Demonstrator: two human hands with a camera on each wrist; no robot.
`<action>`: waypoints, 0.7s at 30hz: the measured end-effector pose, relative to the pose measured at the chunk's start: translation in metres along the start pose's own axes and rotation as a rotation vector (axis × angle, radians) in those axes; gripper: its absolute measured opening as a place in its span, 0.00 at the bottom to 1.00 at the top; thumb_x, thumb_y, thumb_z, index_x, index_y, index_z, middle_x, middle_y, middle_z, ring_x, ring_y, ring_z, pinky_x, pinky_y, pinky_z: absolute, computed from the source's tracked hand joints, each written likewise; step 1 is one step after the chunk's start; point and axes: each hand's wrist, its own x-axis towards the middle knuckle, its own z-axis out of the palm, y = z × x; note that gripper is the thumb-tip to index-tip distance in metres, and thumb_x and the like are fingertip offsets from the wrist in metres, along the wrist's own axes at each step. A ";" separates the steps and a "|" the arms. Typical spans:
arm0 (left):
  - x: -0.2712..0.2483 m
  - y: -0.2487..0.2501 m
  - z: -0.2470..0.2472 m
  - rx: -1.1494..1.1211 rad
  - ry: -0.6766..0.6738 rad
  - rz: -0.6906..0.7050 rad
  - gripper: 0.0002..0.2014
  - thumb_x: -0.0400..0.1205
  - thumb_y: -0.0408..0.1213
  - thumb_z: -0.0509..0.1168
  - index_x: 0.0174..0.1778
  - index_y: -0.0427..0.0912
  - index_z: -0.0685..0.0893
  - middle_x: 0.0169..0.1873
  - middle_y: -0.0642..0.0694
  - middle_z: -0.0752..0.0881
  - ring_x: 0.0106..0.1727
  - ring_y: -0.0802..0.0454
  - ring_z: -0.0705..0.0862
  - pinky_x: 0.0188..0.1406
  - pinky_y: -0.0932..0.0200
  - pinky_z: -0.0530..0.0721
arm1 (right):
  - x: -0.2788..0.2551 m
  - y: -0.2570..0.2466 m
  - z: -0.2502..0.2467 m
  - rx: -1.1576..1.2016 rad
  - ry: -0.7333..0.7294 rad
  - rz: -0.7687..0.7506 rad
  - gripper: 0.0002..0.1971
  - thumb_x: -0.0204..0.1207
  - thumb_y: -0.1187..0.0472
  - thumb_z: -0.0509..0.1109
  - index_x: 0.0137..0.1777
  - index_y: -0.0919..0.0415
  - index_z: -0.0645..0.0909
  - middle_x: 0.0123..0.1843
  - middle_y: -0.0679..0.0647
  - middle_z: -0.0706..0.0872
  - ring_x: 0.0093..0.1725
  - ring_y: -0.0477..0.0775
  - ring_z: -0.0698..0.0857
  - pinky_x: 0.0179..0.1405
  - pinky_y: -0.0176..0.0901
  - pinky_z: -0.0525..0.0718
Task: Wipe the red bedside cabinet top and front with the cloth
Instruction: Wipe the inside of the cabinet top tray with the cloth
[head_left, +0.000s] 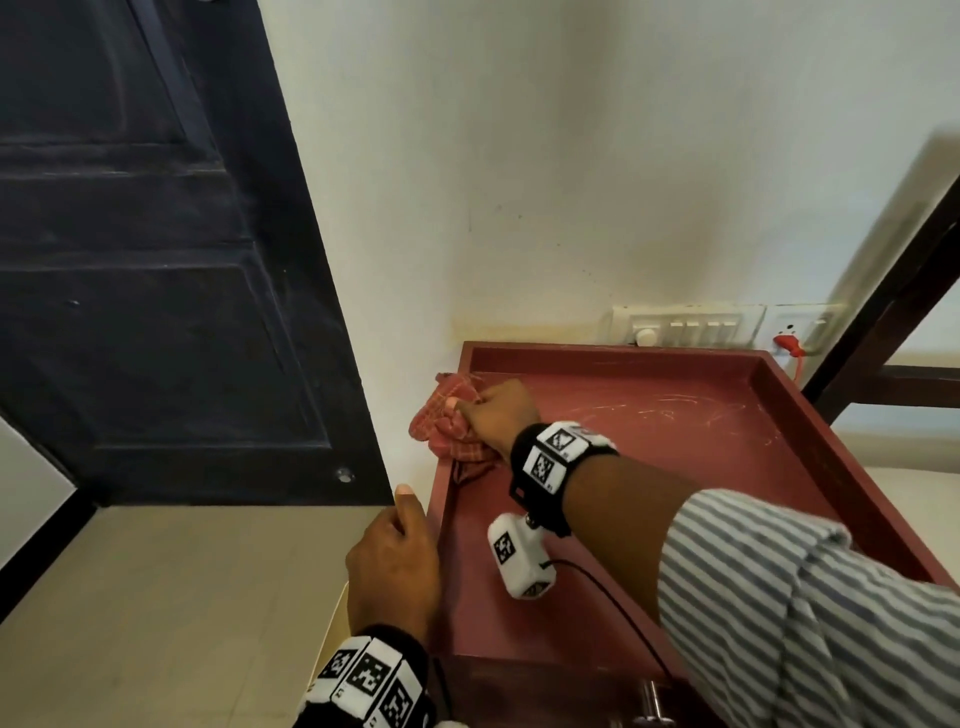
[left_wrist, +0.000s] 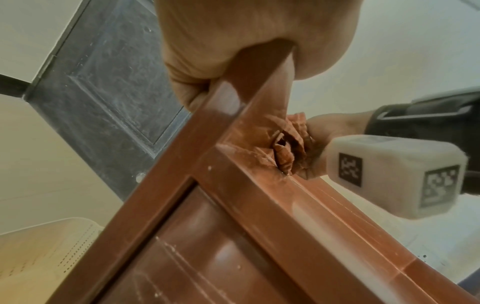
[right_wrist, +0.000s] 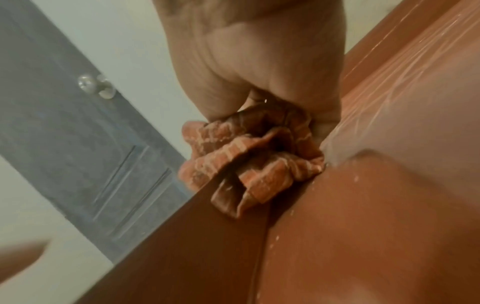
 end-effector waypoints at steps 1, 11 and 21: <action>-0.001 0.000 -0.001 -0.025 0.011 0.012 0.33 0.91 0.57 0.46 0.34 0.38 0.84 0.34 0.44 0.84 0.44 0.38 0.82 0.49 0.49 0.74 | -0.008 0.001 0.006 -0.057 0.031 -0.011 0.18 0.74 0.47 0.80 0.31 0.60 0.88 0.28 0.51 0.87 0.26 0.50 0.83 0.24 0.37 0.75; -0.019 0.015 -0.010 -0.154 0.107 -0.030 0.38 0.88 0.65 0.40 0.45 0.38 0.85 0.41 0.44 0.84 0.49 0.40 0.81 0.54 0.50 0.74 | -0.124 0.037 0.015 -0.109 -0.310 0.015 0.11 0.74 0.56 0.74 0.37 0.63 0.87 0.36 0.57 0.89 0.38 0.59 0.88 0.41 0.53 0.89; -0.017 0.019 -0.009 -0.143 0.085 -0.078 0.30 0.88 0.65 0.48 0.48 0.39 0.79 0.38 0.42 0.82 0.45 0.38 0.80 0.47 0.49 0.75 | -0.092 0.001 0.006 -0.537 -0.054 -0.210 0.10 0.81 0.52 0.70 0.40 0.55 0.82 0.36 0.51 0.84 0.39 0.56 0.87 0.42 0.49 0.91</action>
